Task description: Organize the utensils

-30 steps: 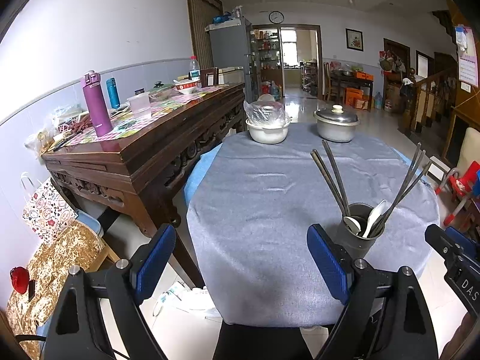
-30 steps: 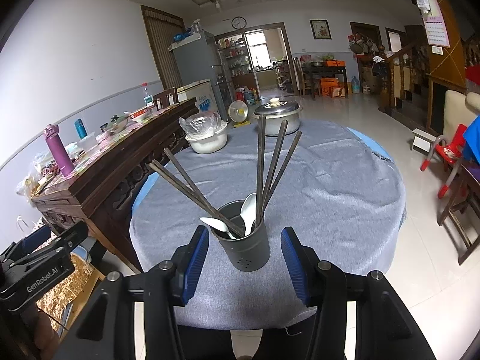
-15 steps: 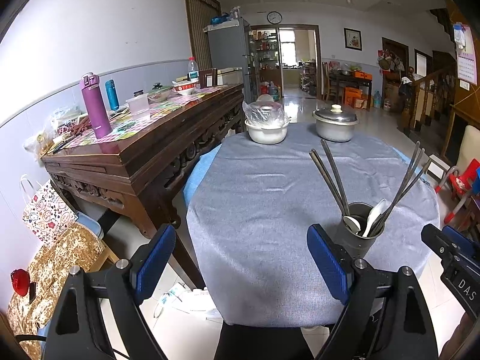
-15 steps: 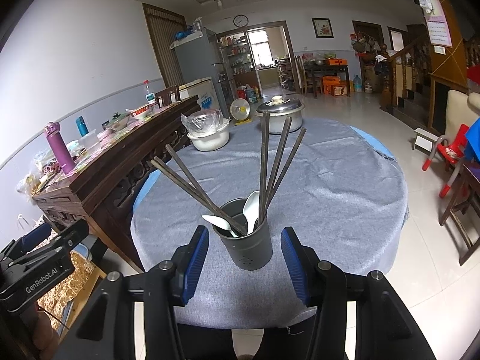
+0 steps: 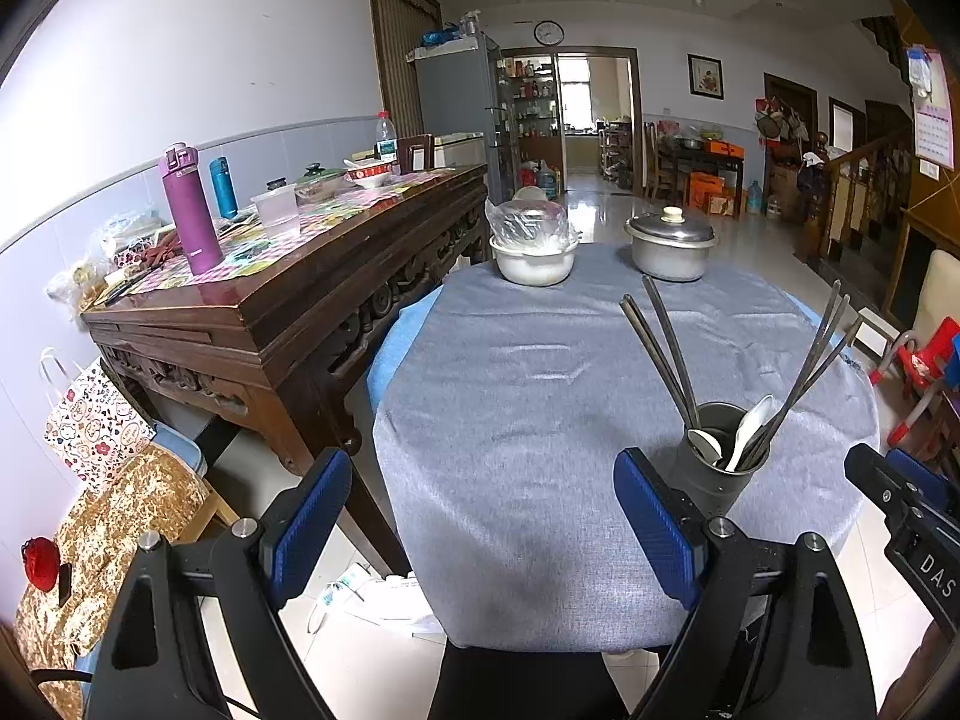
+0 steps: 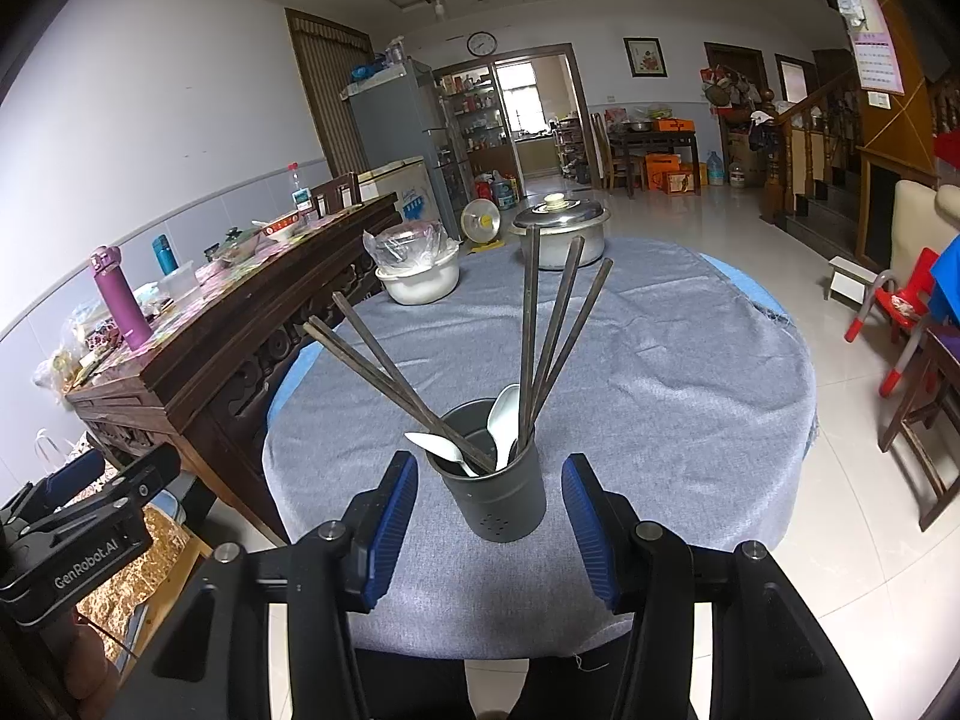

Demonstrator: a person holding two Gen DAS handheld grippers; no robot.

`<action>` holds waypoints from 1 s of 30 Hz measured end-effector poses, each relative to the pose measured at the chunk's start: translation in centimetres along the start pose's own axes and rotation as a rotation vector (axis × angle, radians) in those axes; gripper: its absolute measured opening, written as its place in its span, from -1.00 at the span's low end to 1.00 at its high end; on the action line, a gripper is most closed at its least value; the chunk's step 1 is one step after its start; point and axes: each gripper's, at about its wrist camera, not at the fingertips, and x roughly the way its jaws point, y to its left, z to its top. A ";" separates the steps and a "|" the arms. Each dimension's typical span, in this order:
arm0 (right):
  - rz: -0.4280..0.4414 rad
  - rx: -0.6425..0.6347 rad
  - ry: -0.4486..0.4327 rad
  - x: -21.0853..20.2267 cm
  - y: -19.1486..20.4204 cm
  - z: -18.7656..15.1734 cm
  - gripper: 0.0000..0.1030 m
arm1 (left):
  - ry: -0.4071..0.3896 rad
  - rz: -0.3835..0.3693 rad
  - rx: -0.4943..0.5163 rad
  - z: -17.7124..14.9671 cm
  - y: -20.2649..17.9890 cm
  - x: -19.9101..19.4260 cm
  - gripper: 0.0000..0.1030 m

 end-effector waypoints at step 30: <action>0.000 0.008 0.002 -0.2 -0.1 0.0 0.05 | 0.008 -0.007 0.001 -0.4 -0.1 0.1 0.74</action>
